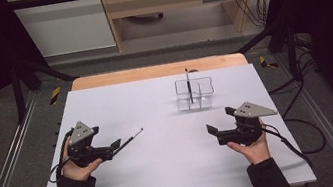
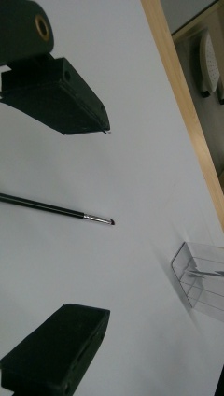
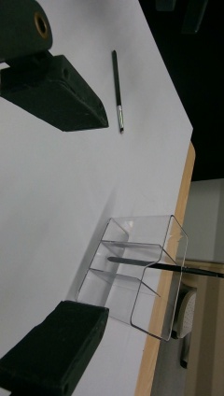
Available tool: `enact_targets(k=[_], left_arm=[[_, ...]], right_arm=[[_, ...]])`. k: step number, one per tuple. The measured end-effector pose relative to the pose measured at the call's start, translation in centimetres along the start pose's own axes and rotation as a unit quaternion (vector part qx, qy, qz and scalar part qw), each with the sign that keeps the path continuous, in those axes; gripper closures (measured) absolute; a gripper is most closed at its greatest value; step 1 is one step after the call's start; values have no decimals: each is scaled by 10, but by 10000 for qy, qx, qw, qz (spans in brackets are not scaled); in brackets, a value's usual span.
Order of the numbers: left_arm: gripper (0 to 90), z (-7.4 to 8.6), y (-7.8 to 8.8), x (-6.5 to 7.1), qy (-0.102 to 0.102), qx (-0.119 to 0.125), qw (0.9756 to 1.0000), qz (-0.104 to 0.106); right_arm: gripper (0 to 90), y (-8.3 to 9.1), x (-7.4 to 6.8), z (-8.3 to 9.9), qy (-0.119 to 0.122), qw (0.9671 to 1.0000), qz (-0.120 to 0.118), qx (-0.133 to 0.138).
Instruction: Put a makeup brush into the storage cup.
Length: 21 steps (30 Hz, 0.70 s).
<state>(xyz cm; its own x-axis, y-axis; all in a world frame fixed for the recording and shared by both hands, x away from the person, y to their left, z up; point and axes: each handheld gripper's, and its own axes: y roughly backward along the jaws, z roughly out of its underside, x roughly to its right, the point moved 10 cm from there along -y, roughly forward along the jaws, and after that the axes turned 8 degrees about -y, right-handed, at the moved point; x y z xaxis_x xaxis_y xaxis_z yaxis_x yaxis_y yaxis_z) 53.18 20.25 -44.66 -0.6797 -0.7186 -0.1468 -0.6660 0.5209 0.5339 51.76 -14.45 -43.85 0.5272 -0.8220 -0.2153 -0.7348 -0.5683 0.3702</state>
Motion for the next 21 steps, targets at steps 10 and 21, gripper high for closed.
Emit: enact_targets(k=[10, 21], left_arm=[[84, -3, -7, -4, -176, -289, 9994, 4], [86, -2, -17, -4, -286, -569, 9980, 61]], right_arm=[[95, -2, 3, 4, 4, 10000, 52, -85], [98, -2, 1, 5, -22, 10000, 20, -95]])
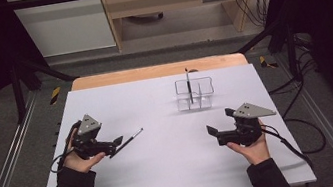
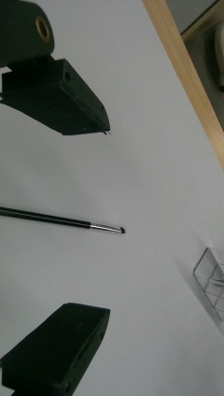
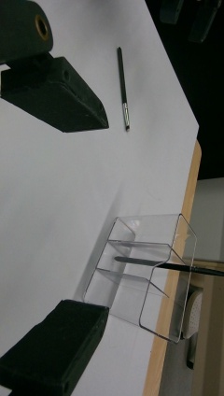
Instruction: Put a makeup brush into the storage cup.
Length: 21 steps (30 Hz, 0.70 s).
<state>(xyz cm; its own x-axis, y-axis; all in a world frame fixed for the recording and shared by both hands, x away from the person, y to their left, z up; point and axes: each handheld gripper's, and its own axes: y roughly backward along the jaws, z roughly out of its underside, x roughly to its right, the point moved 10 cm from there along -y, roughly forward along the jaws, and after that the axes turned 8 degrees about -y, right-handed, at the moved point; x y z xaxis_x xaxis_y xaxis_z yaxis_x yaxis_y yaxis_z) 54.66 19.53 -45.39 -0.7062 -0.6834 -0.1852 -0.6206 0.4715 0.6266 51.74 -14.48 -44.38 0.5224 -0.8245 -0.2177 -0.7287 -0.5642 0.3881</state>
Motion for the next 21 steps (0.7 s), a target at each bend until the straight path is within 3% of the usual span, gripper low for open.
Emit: enact_targets(k=[21], left_arm=[[104, 13, -24, 0, -145, -584, 9981, 92]], right_arm=[[99, -2, -2, 2, 21, 10000, -21, -63]])
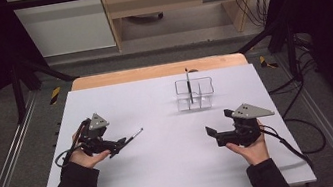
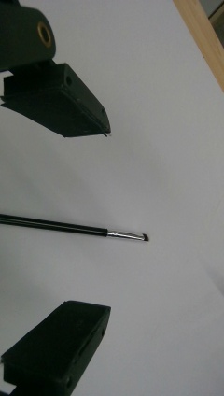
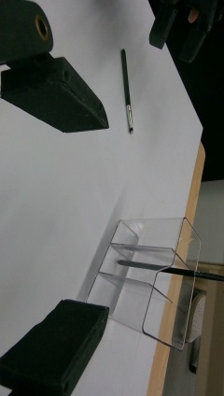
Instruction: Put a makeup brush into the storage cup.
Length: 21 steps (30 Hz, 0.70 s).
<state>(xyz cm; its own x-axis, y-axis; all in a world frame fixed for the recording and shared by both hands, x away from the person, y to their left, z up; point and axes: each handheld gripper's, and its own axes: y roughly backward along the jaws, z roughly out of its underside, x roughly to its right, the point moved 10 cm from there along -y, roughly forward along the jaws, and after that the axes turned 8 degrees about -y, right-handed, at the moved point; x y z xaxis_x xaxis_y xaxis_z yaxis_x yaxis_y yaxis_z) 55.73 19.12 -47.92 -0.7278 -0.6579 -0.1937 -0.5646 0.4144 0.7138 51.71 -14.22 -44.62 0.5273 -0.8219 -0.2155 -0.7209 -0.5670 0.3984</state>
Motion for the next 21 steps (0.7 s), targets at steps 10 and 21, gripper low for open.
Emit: enact_targets(k=[10, 21], left_arm=[[125, 6, -15, 2, -92, -293, 9995, 27], [187, 11, -28, 6, -221, -578, 9980, 116]], right_arm=[[99, 0, -1, 0, 28, 10000, -11, -9], [99, 0, -3, 0, 39, 10000, -19, -9]])
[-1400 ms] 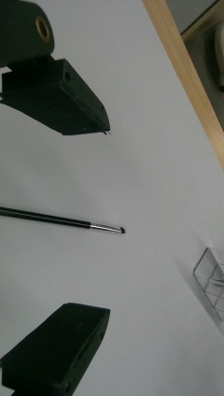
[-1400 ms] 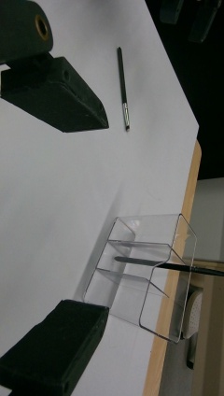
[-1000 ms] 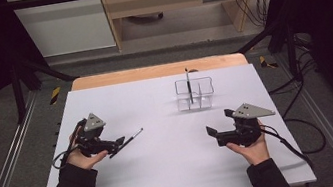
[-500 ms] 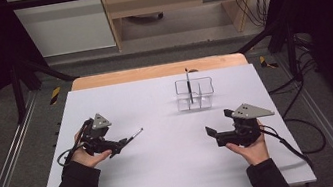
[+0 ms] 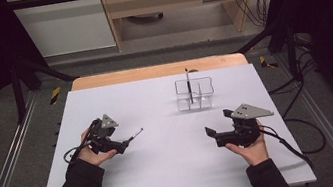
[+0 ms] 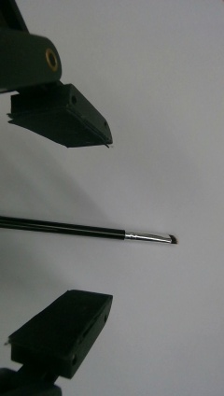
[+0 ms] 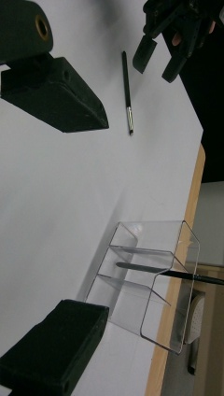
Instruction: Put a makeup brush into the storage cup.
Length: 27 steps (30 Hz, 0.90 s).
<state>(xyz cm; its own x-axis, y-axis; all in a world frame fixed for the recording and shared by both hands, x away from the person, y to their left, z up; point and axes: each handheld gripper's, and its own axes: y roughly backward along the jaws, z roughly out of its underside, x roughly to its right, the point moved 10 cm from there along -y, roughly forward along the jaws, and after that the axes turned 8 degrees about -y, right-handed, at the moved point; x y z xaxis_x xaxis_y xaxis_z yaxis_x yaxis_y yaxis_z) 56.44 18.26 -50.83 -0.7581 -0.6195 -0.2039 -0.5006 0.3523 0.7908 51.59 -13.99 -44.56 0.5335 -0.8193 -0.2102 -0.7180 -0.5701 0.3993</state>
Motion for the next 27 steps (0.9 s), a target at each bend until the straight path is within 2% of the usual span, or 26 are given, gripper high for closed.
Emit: enact_targets(k=[9, 18, 27], left_arm=[[277, 5, -10, 1, -57, -249, 9996, 82], [418, 12, -21, 3, -64, -527, 9983, 224], [570, 17, -25, 4, 17, -686, 9971, 317]], right_arm=[[98, 0, 0, 0, 15, 10000, -4, -13], [98, -1, 0, 1, -5, 10000, -20, -15], [98, -2, -1, 1, 10, 10000, -22, -31]])
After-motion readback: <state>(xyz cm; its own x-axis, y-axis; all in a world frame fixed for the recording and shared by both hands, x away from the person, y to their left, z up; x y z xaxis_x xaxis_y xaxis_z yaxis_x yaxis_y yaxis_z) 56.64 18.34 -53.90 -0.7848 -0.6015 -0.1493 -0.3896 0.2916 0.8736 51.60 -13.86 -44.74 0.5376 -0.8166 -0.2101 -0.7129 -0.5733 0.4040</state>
